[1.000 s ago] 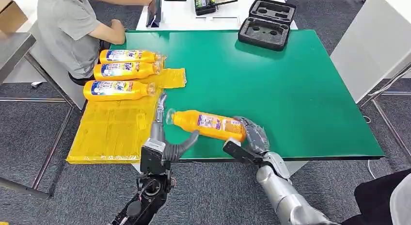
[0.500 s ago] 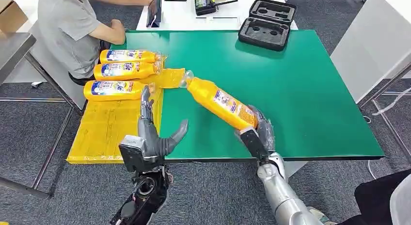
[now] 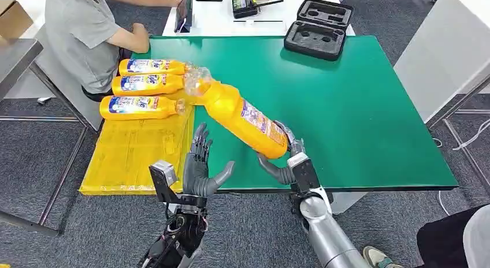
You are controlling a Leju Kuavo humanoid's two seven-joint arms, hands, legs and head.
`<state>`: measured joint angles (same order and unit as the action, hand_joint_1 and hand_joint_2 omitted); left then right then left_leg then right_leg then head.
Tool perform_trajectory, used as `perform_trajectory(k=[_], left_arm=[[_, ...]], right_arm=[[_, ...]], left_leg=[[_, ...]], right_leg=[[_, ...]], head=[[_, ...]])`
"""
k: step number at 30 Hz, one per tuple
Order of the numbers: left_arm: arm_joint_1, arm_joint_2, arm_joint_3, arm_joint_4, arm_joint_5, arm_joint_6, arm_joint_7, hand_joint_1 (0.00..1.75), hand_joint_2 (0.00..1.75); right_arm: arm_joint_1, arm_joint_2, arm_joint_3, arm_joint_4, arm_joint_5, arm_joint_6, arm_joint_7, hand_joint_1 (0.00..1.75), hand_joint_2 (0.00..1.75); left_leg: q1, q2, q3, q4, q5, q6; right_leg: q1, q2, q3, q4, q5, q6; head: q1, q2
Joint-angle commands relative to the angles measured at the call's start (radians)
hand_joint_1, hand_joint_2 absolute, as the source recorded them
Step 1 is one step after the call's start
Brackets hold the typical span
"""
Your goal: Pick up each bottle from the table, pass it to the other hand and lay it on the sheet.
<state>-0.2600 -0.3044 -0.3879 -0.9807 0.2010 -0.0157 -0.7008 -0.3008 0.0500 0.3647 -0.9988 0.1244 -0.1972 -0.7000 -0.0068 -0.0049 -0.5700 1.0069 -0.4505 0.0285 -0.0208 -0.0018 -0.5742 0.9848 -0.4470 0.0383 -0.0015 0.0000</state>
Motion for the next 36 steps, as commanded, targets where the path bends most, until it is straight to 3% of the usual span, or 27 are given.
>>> perform_trajectory(k=[1,15,36], left_arm=[[-0.031,-0.044,0.093,0.068,-0.024,-0.014,0.003,0.00,1.75],[-0.014,-0.031,0.140,-0.036,-0.055,0.011,0.003,0.00,1.75],[-0.008,-0.036,0.108,-0.043,-0.039,-0.111,0.003,0.00,1.75]], right_arm=[[0.000,-0.041,0.097,-0.045,0.001,-0.006,0.002,1.75,1.75],[0.011,-0.046,0.113,-0.032,-0.002,-0.009,0.002,1.75,1.75],[0.012,-0.054,0.094,0.012,0.003,-0.012,0.002,1.75,1.75]], left_leg=[[0.001,0.000,0.000,0.000,0.000,-0.001],[0.001,0.000,0.000,0.001,-0.001,-0.001],[0.001,0.000,0.002,0.000,-0.001,-0.001]], right_leg=[[0.001,0.000,0.001,0.000,0.000,-0.001],[0.001,0.000,0.001,0.000,0.000,-0.001],[0.001,0.000,0.003,-0.001,0.000,-0.002]], head=[[0.000,0.000],[0.000,0.000],[0.000,0.000]])
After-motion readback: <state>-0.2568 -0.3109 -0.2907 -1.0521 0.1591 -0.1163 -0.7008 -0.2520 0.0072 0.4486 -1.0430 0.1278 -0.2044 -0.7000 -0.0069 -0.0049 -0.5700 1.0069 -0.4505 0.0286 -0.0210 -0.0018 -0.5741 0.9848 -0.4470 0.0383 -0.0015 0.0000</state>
